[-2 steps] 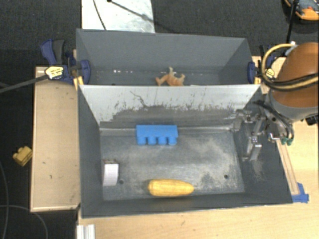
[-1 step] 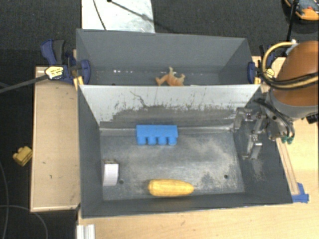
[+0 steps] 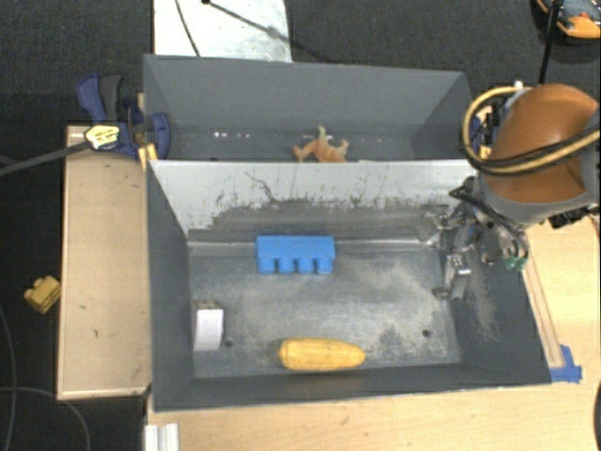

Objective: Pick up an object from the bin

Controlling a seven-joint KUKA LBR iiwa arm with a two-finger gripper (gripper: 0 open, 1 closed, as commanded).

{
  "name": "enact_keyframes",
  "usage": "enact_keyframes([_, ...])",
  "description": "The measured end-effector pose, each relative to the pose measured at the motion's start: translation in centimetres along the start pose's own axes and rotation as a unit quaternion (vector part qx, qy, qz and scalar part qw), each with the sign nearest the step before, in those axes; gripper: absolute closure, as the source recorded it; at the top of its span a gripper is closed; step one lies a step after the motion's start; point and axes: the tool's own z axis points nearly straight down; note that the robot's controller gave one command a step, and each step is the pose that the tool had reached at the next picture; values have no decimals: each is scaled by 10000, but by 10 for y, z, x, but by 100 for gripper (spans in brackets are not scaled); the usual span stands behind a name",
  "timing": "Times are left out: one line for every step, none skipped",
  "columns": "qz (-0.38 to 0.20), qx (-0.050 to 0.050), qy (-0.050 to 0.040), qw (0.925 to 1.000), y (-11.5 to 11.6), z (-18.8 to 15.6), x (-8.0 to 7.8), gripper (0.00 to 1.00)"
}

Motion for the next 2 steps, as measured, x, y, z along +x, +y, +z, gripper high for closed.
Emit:
enact_keyframes([100,-19,36,9999,17,22,18,0])
enact_keyframes([274,-12,85,9996,60,-14,30,0])
